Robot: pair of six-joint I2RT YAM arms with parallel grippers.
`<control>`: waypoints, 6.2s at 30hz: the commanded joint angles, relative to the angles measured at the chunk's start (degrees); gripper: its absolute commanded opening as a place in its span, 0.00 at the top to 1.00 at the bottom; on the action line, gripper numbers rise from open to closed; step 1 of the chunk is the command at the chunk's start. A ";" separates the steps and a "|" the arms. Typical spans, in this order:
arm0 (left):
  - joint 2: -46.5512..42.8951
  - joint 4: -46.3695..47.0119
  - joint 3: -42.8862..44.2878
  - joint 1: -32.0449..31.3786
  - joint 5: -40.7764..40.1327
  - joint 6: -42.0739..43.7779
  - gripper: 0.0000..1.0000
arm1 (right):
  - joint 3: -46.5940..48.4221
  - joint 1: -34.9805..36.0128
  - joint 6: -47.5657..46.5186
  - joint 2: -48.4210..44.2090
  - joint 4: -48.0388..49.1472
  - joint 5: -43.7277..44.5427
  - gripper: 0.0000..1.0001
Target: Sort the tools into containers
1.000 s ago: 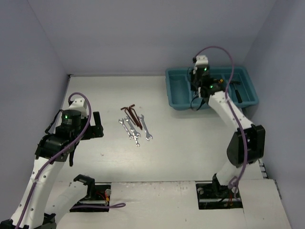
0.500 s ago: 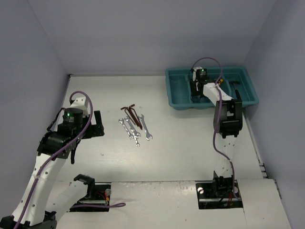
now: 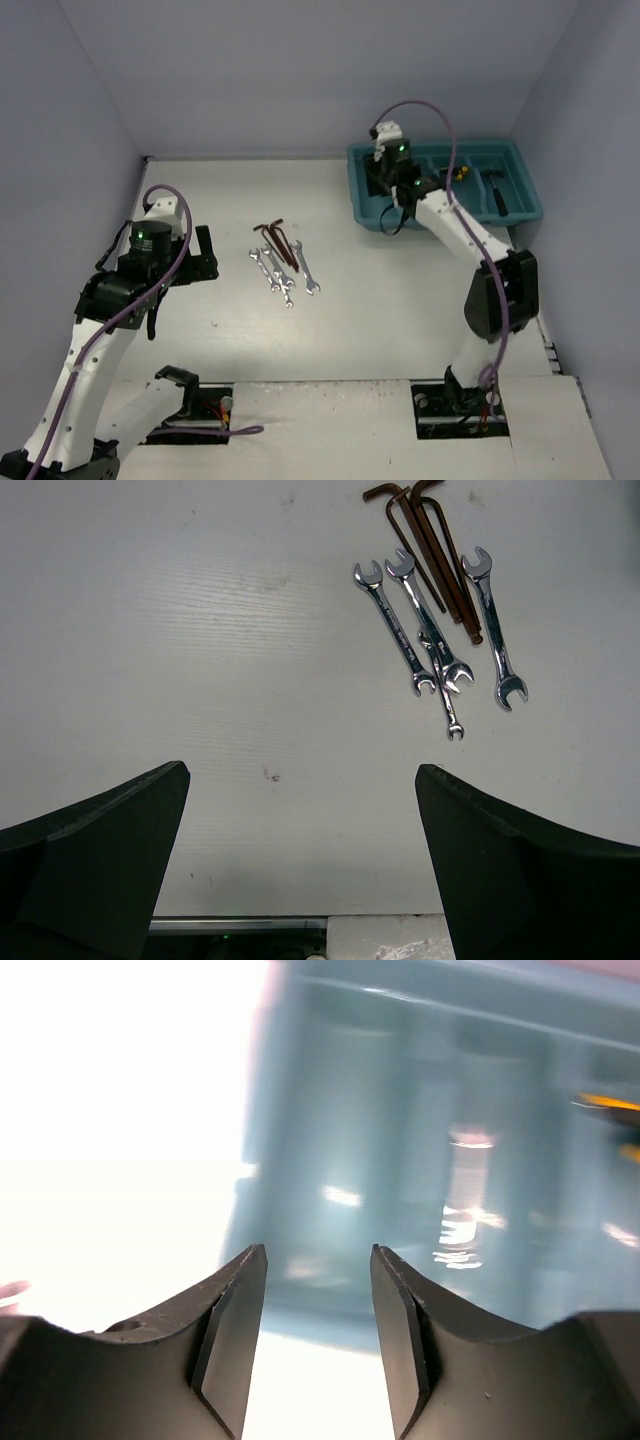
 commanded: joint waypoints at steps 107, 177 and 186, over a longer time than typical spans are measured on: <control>-1.60 1.54 1.24 0.23 0.35 -0.21 0.05 | 27.90 -12.20 -2.90 14.34 -20.11 0.44 1.00; -5.27 0.93 -1.40 0.23 -1.97 -1.59 0.05 | 27.67 36.40 15.73 35.29 -11.42 3.45 0.66; -4.20 1.19 -0.24 0.23 -2.02 -0.48 0.05 | 16.37 35.32 16.85 32.64 -11.43 -2.50 0.76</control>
